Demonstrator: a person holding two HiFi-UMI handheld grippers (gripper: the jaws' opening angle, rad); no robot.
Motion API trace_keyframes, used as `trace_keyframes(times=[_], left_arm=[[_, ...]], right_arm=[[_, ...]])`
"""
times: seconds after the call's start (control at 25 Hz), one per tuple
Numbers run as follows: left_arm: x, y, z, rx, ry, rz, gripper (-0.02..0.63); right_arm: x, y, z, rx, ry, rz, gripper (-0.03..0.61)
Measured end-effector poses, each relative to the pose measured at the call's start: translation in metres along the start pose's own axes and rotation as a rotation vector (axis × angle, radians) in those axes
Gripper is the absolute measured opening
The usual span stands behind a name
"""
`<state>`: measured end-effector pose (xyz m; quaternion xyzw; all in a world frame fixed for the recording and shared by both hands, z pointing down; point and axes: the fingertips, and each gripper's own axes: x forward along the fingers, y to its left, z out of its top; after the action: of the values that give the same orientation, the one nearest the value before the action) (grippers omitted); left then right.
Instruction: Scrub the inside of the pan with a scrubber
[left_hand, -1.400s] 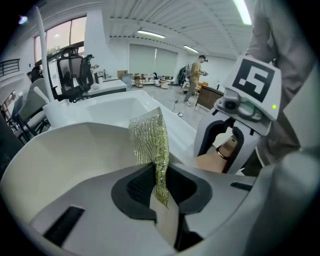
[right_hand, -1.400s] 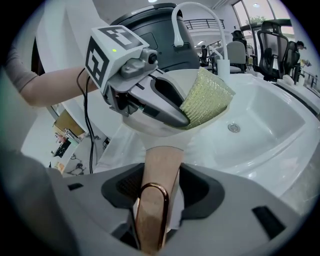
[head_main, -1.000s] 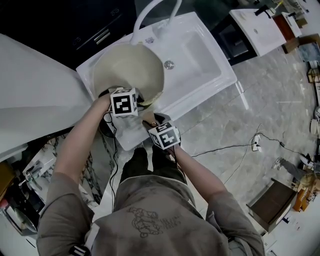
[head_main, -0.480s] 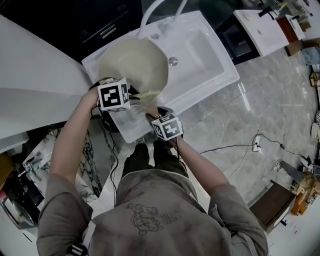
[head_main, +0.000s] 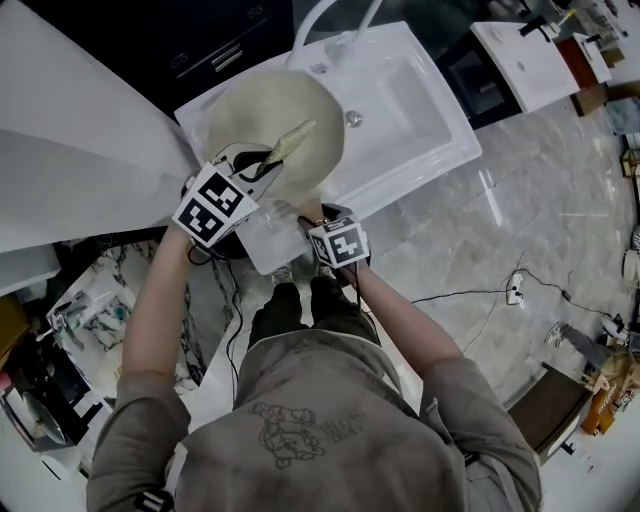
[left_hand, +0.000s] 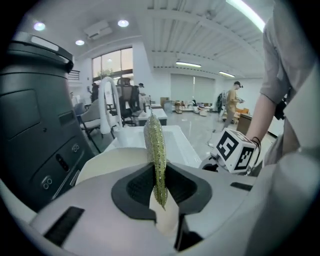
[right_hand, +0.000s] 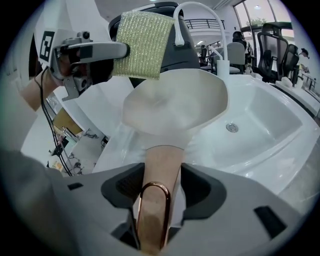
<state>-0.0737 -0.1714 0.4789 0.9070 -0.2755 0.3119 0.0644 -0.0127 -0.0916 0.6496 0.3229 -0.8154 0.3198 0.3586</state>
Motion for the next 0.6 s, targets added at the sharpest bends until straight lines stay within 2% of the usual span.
trace_keyframes(times=[0.16, 0.32, 0.44, 0.6], left_arm=[[-0.010, 0.004, -0.001, -0.109, -0.095, 0.150, 0.066], [-0.023, 0.012, -0.005, -0.190, -0.146, 0.278, 0.066], [-0.032, 0.017, 0.000, -0.208, -0.184, 0.348, 0.066], [-0.043, 0.023, 0.013, -0.186, -0.219, 0.411, 0.066]], right_arm=[[-0.002, 0.003, -0.003, 0.014, 0.006, 0.004, 0.230], [-0.005, -0.001, -0.004, 0.029, -0.005, -0.017, 0.242], [-0.022, -0.002, 0.007, 0.049, -0.037, -0.012, 0.244], [-0.053, -0.004, 0.033, 0.045, -0.101, -0.012, 0.244]])
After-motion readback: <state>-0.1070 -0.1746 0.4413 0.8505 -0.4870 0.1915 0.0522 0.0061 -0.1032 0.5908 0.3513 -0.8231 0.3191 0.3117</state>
